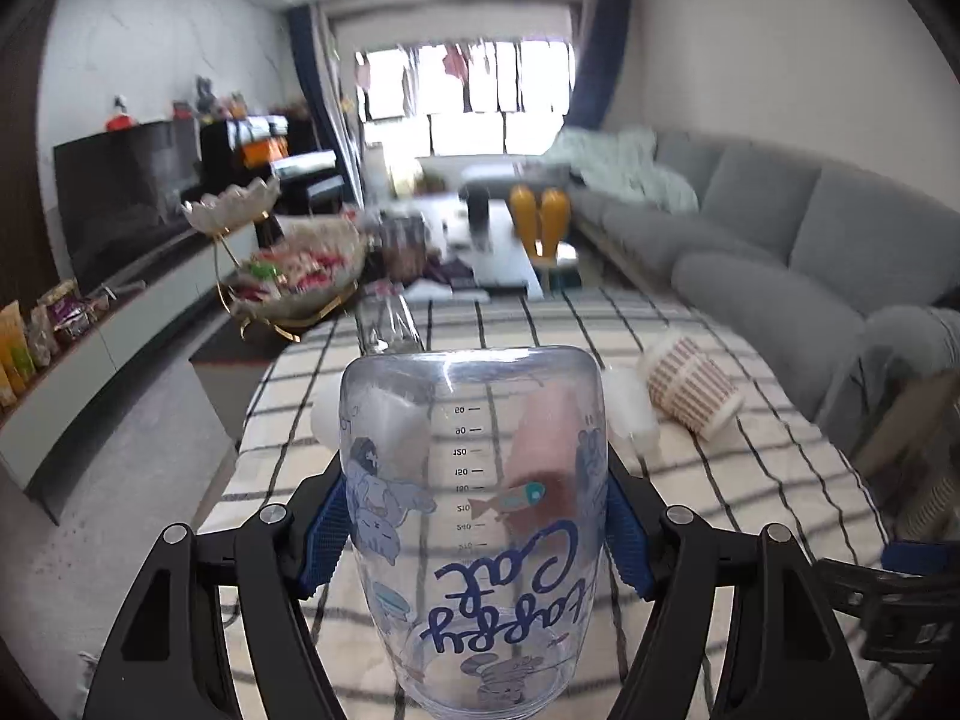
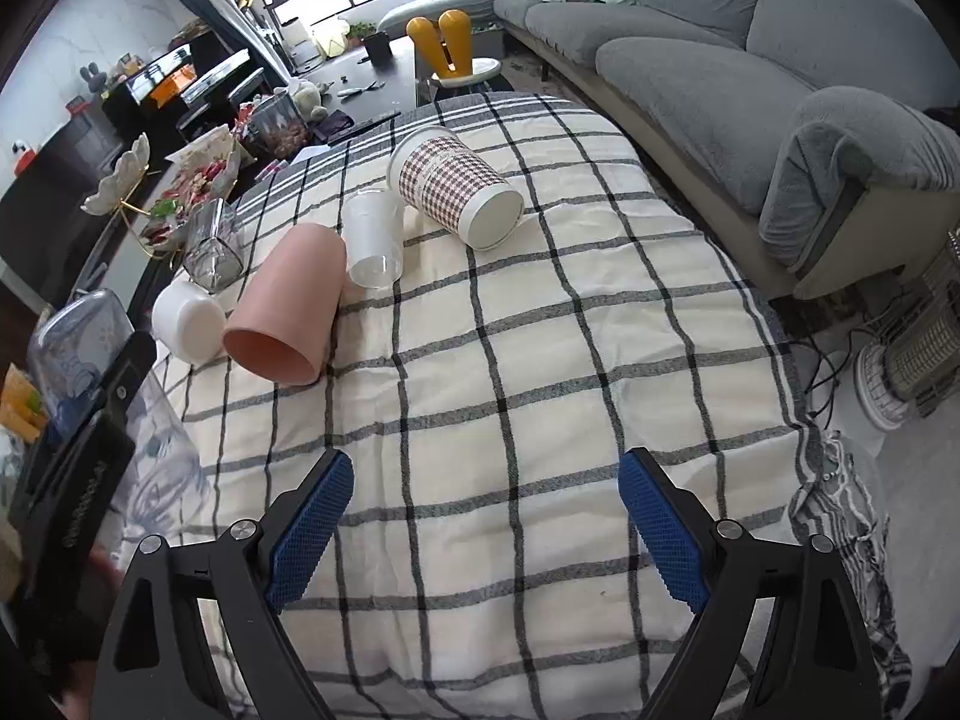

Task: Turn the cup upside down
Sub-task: 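Rotate the bottle with the left gripper so its opening faces down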

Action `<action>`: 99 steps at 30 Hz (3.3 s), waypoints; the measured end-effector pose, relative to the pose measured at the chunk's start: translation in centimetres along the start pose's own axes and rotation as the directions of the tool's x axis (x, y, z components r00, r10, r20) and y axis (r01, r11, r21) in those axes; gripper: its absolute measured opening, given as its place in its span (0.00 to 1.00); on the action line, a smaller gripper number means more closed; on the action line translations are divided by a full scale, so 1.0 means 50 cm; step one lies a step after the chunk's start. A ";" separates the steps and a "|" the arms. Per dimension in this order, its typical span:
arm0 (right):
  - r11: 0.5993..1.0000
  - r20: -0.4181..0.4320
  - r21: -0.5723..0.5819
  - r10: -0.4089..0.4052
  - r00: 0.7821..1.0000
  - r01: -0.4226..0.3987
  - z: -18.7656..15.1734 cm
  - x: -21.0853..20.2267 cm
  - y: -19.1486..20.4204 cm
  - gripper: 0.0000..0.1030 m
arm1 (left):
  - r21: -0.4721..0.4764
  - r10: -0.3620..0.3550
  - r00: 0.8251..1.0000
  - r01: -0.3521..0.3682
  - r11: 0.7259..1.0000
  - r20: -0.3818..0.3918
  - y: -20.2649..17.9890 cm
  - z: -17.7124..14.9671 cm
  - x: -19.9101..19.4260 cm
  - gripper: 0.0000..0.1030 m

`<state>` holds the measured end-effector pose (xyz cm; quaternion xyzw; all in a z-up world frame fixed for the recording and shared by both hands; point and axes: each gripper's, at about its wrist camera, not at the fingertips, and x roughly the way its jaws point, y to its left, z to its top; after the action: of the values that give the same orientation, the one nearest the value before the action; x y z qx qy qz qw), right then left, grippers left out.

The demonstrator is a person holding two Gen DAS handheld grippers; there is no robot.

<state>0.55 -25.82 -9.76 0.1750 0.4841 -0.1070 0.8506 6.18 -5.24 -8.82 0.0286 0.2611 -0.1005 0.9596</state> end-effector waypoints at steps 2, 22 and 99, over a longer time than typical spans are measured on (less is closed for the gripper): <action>1.000 0.005 -0.008 -0.008 1.000 0.008 -0.003 -0.001 0.000 0.88 | -0.013 0.017 0.999 -0.017 1.000 0.035 0.004 -0.011 0.012 0.70; 0.999 -0.016 -0.020 -0.030 0.999 0.030 -0.017 0.002 -0.006 0.88 | -0.039 0.019 0.994 -0.024 0.999 -0.107 0.007 -0.081 0.015 0.73; 0.997 -0.109 0.019 0.071 0.991 -0.070 -0.030 -0.026 -0.009 0.88 | 0.277 0.090 0.996 -0.083 0.957 -0.014 -0.104 -0.143 -0.013 0.75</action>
<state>-1.42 -25.62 -9.45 0.2040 0.5229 -0.0707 0.8246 1.00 -9.44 -14.64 0.1750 0.2557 -0.0936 0.9462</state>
